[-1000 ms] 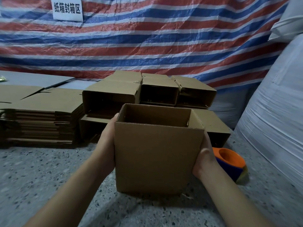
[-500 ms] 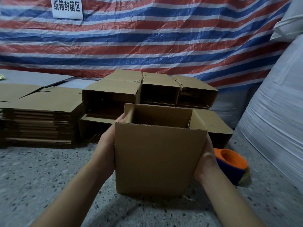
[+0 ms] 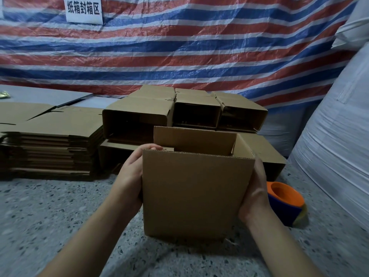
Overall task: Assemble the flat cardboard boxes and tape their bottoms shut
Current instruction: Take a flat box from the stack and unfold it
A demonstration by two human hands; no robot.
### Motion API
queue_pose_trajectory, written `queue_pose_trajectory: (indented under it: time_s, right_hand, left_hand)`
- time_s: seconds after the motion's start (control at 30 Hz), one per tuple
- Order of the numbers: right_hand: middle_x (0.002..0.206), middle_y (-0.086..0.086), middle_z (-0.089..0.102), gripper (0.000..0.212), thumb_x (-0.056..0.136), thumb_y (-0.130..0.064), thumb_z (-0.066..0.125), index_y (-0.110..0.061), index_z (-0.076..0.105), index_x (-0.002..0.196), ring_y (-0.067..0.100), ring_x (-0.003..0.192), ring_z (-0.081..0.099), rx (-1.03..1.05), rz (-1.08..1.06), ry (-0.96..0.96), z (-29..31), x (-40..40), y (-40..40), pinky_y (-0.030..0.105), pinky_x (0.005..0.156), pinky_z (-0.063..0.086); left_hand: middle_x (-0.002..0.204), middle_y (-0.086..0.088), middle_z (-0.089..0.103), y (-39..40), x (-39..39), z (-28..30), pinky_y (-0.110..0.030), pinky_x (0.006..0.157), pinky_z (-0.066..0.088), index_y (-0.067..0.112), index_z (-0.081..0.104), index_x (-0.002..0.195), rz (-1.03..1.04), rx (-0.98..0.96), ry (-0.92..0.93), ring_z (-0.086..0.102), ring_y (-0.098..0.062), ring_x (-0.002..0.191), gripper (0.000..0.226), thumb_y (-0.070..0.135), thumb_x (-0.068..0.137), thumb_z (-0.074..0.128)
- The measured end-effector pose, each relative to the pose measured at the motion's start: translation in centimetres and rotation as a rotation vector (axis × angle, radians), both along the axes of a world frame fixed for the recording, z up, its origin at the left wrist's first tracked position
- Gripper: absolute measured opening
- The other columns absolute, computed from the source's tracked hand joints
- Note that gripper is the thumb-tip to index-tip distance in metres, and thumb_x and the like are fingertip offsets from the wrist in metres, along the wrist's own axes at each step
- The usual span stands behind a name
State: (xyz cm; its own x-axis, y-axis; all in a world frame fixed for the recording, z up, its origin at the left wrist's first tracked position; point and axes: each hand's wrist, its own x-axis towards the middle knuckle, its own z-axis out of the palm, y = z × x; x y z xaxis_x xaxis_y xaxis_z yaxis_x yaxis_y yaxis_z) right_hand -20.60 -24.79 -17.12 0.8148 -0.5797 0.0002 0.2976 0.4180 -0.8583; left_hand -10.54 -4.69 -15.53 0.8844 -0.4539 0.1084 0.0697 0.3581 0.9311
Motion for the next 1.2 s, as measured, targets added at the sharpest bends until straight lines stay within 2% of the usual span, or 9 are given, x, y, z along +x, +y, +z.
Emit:
queue_pose_trajectory:
  time_s: [0.13, 0.27, 0.37, 0.5, 0.63, 0.77, 0.97, 1.07, 1.2]
  right_hand:
    - [0.071, 0.001, 0.076, 0.064, 0.100, -0.058, 0.035, -0.027, 0.082, 0.068, 0.016, 0.064, 0.074, -0.029, -0.004, 0.019, 0.1, -0.1, 0.2, 0.028, 0.052, 0.057]
    - [0.056, 0.001, 0.069, 0.061, 0.097, -0.050, 0.052, -0.021, 0.075, 0.049, 0.015, 0.045, 0.066, -0.005, 0.043, 0.170, 0.7, 0.1, -0.2, 0.024, 0.041, 0.051]
    - [0.051, -0.002, 0.065, 0.065, 0.102, -0.035, 0.043, -0.023, 0.069, 0.043, 0.011, 0.043, 0.063, -0.087, 0.071, 0.199, 0.7, 0.2, -0.7, 0.023, 0.040, 0.049]
    - [0.057, 0.000, 0.067, 0.063, 0.103, -0.030, 0.038, -0.023, 0.071, 0.050, 0.012, 0.048, 0.065, -0.146, 0.121, 0.164, 1.0, 0.0, -0.7, 0.024, 0.044, 0.052]
    - [0.058, 0.001, 0.067, 0.063, 0.105, -0.028, 0.037, -0.023, 0.072, 0.052, 0.012, 0.049, 0.066, -0.138, 0.136, 0.142, 0.8, 0.2, -0.8, 0.024, 0.044, 0.052]
    - [0.061, 0.002, 0.069, 0.055, 0.104, -0.027, 0.039, -0.020, 0.073, 0.062, 0.014, 0.051, 0.067, -0.143, 0.132, 0.140, 0.8, 0.2, -0.8, 0.024, 0.045, 0.053]
    - [0.055, -0.002, 0.067, 0.064, 0.103, -0.032, 0.038, -0.025, 0.071, 0.049, 0.011, 0.048, 0.065, -0.141, 0.153, 0.095, 0.4, 0.1, -0.9, 0.023, 0.043, 0.051]
    - [0.072, 0.003, 0.074, 0.048, 0.093, -0.049, 0.046, -0.024, 0.080, 0.067, 0.017, 0.064, 0.072, -0.160, 0.147, 0.038, 0.2, 0.0, -0.5, 0.030, 0.053, 0.056]
    - [0.100, 0.008, 0.079, 0.065, 0.089, -0.075, 0.034, -0.031, 0.083, 0.086, 0.023, 0.091, 0.076, -0.150, 0.154, 0.004, -0.1, -0.3, -0.5, 0.035, 0.068, 0.059]
  left_hand:
    - [0.070, -0.006, 0.064, 0.0, 0.2, -0.2, -0.027, 0.046, 0.050, 0.013, 0.064, 0.087, -0.034, 0.008, -0.018, 0.061, -0.017, 0.058, 0.022, 0.031, 0.073, 0.066]
    - [0.071, -0.005, 0.066, 0.0, 0.3, -0.3, -0.028, 0.045, 0.050, 0.016, 0.067, 0.085, -0.029, -0.007, -0.035, 0.063, -0.015, 0.058, 0.021, 0.033, 0.074, 0.067]
    - [0.074, -0.004, 0.069, 0.2, 0.4, -0.5, -0.029, 0.046, 0.052, 0.023, 0.073, 0.084, -0.013, -0.021, -0.047, 0.065, -0.015, 0.059, 0.017, 0.037, 0.076, 0.066]
    - [0.070, -0.001, 0.070, 0.1, 0.2, -0.5, -0.025, 0.047, 0.051, 0.027, 0.074, 0.073, -0.007, 0.063, -0.097, 0.065, -0.013, 0.058, 0.028, 0.050, 0.080, 0.059]
    - [0.094, -0.002, 0.076, 0.7, 0.7, -0.8, -0.028, 0.072, 0.053, 0.036, 0.077, 0.087, -0.025, 0.108, -0.203, 0.073, -0.019, 0.090, 0.065, 0.088, 0.066, 0.044]
    - [0.110, 0.002, 0.071, 1.9, 1.3, -1.1, -0.034, 0.082, 0.054, 0.044, 0.069, 0.104, -0.158, 0.173, -0.437, 0.068, -0.018, 0.103, 0.078, 0.099, 0.055, 0.043]
    - [0.099, 0.009, 0.071, 2.0, 1.5, -0.8, -0.025, 0.070, 0.054, 0.045, 0.070, 0.099, -0.101, 0.241, -0.450, 0.068, -0.008, 0.090, 0.059, 0.089, 0.061, 0.058]
    - [0.092, 0.012, 0.070, 1.6, 1.4, -1.0, -0.026, 0.071, 0.048, 0.039, 0.071, 0.097, -0.055, 0.225, -0.388, 0.065, -0.006, 0.082, 0.035, 0.065, 0.076, 0.060]
    - [0.078, 0.012, 0.062, 1.2, 1.3, -1.0, -0.029, 0.065, 0.041, 0.029, 0.069, 0.086, -0.031, 0.218, -0.319, 0.056, -0.007, 0.070, 0.017, 0.042, 0.080, 0.060]
